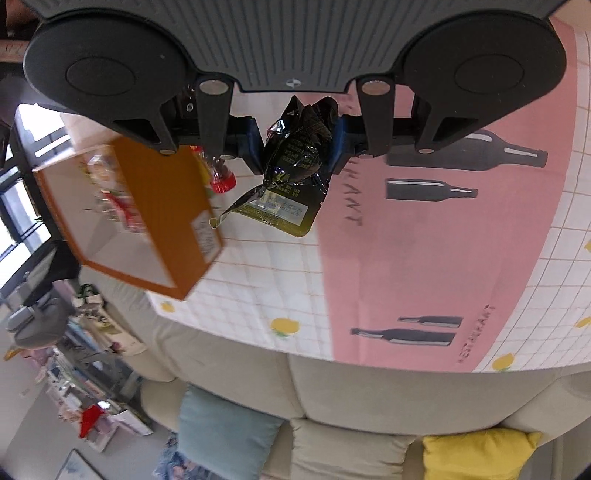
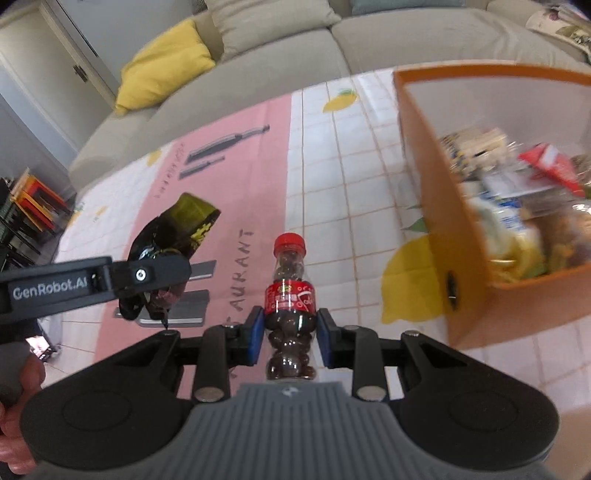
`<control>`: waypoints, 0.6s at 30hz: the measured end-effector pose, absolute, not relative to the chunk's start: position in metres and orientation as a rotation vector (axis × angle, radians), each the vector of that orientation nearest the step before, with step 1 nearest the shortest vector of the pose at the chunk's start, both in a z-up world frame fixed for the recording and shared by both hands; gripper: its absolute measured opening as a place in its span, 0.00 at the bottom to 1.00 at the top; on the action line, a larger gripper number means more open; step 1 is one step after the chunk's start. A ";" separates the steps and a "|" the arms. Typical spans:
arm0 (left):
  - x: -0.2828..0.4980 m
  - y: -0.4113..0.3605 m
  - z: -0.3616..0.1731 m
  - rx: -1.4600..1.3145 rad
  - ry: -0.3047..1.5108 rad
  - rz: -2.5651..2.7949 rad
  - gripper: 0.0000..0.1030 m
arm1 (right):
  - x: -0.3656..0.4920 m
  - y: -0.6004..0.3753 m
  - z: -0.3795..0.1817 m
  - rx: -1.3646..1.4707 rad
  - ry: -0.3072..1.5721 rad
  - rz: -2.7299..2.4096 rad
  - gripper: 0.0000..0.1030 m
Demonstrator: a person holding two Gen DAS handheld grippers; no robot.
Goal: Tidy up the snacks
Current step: 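Carry the seaweed pack and cola bottle over the orange box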
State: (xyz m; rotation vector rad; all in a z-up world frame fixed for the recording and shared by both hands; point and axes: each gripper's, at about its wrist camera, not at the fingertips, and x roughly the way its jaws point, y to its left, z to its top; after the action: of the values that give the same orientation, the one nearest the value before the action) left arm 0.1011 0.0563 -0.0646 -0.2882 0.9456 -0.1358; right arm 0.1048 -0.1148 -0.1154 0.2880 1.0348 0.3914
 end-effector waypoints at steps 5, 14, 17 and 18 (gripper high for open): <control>0.097 0.028 -0.034 -0.292 0.910 -0.222 0.40 | 0.088 -0.153 -0.084 0.347 0.974 0.381 0.28; 0.135 -0.051 -0.011 -0.288 0.932 -0.408 0.40 | 0.086 -0.250 -0.044 0.390 0.936 0.331 0.28; 0.160 -0.081 -0.012 -0.280 0.963 -0.448 0.39 | 0.098 -0.282 -0.034 0.357 0.937 0.302 0.28; 0.170 -0.093 -0.013 -0.274 0.976 -0.454 0.39 | 0.103 -0.290 -0.032 0.338 0.938 0.292 0.28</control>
State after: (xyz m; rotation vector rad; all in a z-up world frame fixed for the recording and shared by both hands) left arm 0.1702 -0.0928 -0.0128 -0.2737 0.9765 -0.4545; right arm 0.1028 -0.2904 -0.0317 0.3375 0.9377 0.2922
